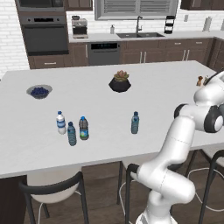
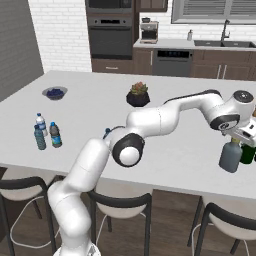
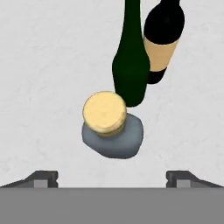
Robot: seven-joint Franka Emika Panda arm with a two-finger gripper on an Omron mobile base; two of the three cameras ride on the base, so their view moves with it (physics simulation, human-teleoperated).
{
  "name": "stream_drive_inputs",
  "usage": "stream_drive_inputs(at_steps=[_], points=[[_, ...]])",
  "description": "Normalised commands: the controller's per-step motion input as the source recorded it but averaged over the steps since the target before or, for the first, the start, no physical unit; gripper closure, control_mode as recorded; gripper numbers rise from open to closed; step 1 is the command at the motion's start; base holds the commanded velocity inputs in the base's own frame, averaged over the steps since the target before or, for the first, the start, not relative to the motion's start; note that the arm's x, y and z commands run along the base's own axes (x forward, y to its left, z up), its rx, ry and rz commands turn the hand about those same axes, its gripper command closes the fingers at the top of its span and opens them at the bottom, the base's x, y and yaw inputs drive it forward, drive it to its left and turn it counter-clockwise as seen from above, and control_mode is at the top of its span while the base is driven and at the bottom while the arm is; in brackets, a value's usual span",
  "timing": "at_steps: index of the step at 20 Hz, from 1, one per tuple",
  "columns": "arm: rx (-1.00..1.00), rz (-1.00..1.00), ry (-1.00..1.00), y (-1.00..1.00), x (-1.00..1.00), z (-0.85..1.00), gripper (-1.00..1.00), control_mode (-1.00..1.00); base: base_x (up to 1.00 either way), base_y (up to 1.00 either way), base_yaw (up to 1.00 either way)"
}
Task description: Move the plastic bottles in the middle to the plastics group, and the glass bottles in the middle to the glass group.
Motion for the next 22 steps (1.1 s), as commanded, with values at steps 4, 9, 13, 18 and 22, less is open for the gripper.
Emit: stream_drive_inputs(at_steps=[4,9,13,18,22], points=[[0.00,-0.01,0.04,0.70,-0.49,-0.02,-1.00,-1.00,0.00,0.00,0.00],[0.00,0.00,0.04,0.93,-0.41,-0.06,-1.00,-1.00,0.00,0.00,0.00],[-0.01,0.02,0.07,1.00,-0.24,-0.01,-1.00,-1.00,0.00,0.00,0.00],[-0.01,0.16,0.08,1.00,-0.07,0.00,-1.00,-1.00,0.00,0.00,0.00],[-0.04,0.21,0.03,0.99,-0.01,0.00,-1.00,-1.00,0.00,0.00,0.00]])
